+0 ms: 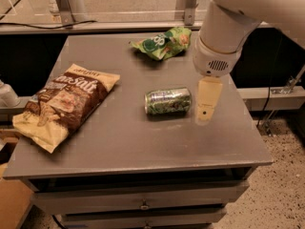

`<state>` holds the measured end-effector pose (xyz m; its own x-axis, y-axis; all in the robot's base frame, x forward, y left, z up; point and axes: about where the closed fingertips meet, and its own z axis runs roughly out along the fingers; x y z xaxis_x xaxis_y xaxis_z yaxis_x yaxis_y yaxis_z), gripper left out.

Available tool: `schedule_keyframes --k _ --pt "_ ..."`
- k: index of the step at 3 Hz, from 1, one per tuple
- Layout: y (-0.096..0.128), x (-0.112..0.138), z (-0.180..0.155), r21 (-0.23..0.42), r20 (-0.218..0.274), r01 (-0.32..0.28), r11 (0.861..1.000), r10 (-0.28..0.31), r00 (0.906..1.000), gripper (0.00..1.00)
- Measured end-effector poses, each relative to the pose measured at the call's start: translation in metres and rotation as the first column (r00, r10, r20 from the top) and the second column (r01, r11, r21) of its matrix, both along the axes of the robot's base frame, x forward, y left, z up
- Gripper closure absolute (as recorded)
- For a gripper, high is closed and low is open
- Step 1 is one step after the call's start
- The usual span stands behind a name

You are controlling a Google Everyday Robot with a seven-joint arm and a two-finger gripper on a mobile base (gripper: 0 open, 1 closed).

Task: Knock green can over

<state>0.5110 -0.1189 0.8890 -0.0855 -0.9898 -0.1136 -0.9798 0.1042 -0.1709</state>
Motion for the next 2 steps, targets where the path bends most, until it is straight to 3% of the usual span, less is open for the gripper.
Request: schedule_keyframes --k 1,2 --pt "-0.04 0.003 0.02 0.033 0.023 0.054 0.998 -0.054 0.9982 0.0" --pt "-0.09 -0.004 0.039 0.096 0.032 0.126 0.987 -0.129 0.9911 0.0"
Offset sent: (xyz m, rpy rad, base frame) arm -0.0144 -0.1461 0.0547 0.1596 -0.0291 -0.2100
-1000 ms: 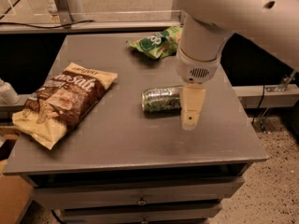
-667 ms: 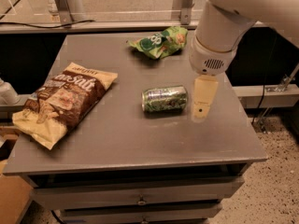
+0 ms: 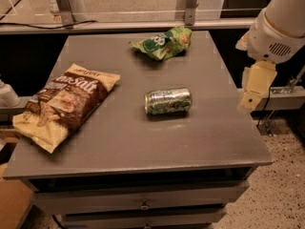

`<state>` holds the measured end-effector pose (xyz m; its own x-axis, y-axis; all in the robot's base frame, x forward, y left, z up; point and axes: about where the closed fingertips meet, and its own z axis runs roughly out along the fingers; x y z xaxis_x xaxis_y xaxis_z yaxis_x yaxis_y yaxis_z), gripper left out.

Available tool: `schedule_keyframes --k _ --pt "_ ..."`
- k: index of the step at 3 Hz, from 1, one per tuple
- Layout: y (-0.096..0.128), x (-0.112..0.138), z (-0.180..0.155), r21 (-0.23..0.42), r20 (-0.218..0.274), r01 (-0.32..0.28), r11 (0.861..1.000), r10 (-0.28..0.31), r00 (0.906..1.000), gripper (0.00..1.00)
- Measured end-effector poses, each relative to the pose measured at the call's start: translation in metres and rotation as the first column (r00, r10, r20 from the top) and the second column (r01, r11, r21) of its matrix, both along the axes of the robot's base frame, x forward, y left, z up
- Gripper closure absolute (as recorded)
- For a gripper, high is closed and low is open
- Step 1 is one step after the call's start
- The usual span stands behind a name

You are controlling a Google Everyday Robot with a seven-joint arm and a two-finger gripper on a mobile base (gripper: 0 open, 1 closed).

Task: Knock green can over

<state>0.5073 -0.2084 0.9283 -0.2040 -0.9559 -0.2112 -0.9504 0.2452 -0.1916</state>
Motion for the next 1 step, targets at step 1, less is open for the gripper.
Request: schedule_keyframes --k 1 --pt "0.0 0.0 0.0 0.0 0.0 0.0 1.0 0.0 1.0 0.0"
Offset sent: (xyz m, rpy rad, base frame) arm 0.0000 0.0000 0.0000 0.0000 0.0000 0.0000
